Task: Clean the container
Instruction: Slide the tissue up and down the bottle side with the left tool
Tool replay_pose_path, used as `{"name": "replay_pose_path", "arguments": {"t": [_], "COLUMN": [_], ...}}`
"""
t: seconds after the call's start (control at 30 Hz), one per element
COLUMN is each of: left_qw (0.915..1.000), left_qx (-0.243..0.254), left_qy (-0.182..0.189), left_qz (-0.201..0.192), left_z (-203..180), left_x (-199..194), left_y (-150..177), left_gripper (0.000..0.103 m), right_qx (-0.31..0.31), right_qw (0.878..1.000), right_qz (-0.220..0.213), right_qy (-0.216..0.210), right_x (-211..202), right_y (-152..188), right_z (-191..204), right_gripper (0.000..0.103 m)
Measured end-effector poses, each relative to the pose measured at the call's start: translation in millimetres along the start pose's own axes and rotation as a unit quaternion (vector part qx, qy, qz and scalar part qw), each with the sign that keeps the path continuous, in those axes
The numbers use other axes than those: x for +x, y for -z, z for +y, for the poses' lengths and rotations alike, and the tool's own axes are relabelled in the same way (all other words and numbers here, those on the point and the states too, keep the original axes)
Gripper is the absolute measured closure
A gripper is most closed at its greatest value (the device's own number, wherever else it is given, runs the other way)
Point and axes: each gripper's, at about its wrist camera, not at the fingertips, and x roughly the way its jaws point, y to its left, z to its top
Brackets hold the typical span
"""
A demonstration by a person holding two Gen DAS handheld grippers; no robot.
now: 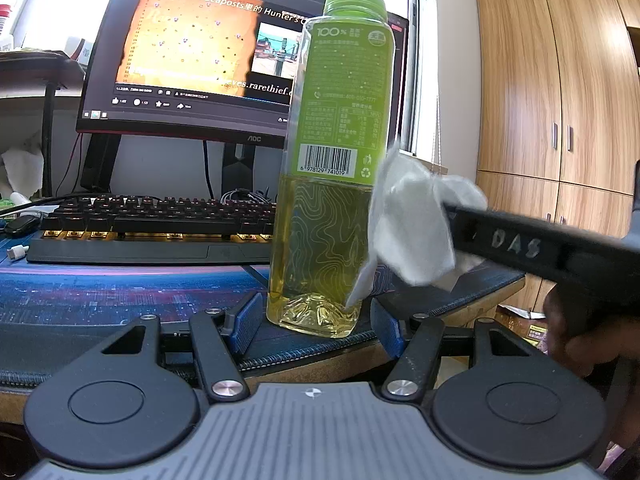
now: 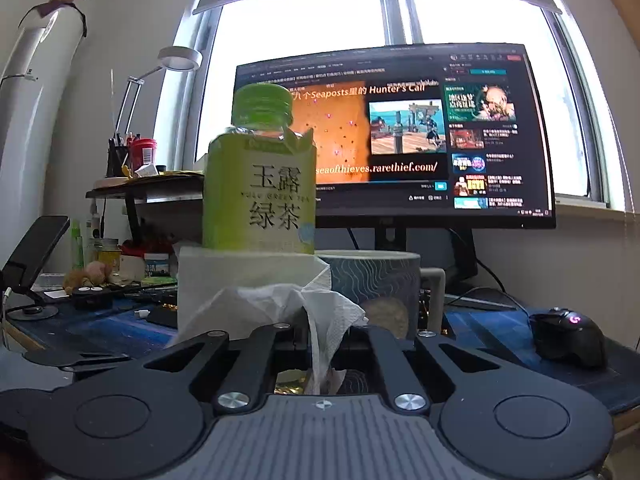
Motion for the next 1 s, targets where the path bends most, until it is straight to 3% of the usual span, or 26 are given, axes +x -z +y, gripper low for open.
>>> {"name": "replay_pose_path", "arguments": {"t": [0.2,0.67,1.0], "left_qw": [1.0,1.0,1.0], "left_qx": [0.002,0.002,0.002], "left_qy": [0.0,-0.001,-0.001], "left_qz": [0.001,0.001,0.0], "left_z": [-0.2,0.0,-0.7], "left_x": [0.4,0.1,-0.3], "left_y": [-0.7,-0.4,0.3], "left_gripper": [0.039,0.039,0.039], "right_qx": [-0.013,-0.003,-0.021], "right_qw": [1.0,1.0,0.999], "right_qz": [-0.024,0.004,-0.022], "right_qy": [-0.011,-0.004,-0.016], "right_x": [-11.5,0.2,-11.8], "right_y": [-11.7,-1.4,-13.0], "right_z": [8.4,-0.2,11.7], "right_gripper": [0.094,0.094,0.095]}}
